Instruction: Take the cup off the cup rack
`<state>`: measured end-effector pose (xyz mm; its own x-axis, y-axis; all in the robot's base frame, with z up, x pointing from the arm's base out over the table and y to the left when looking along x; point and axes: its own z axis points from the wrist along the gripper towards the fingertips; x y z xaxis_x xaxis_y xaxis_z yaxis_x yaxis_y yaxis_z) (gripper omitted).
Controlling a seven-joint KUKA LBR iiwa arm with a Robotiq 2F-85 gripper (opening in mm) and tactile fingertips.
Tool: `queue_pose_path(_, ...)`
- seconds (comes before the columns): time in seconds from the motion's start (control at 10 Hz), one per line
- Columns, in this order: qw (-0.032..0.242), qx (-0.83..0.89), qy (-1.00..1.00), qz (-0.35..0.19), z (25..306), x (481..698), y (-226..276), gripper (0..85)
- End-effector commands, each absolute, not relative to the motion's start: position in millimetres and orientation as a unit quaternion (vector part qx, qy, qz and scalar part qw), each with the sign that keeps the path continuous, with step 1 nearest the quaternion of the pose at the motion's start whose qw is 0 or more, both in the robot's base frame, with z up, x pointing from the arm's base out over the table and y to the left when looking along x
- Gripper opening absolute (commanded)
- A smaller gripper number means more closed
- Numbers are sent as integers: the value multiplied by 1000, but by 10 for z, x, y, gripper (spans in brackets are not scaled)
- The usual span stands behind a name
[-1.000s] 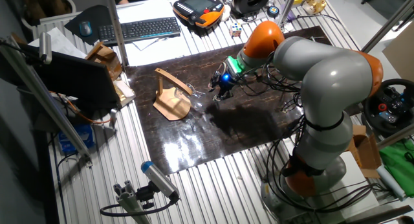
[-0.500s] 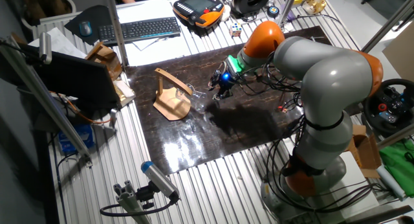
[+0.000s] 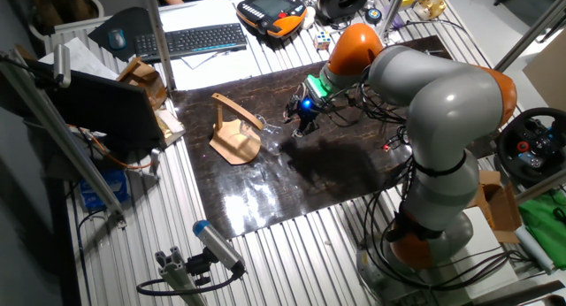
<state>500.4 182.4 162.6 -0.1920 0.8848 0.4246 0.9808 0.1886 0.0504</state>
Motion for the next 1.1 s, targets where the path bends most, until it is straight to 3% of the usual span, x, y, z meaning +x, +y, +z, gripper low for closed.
queue_pose_path(0.0,155,-622,-752,-152,1626,5004,1823,547)
queue_pose_path(0.3,184,-641,-728,-157,1626,5004,1823,587)
queue_pose_path(1.0,211,-682,-677,-181,1602,5066,2016,587)
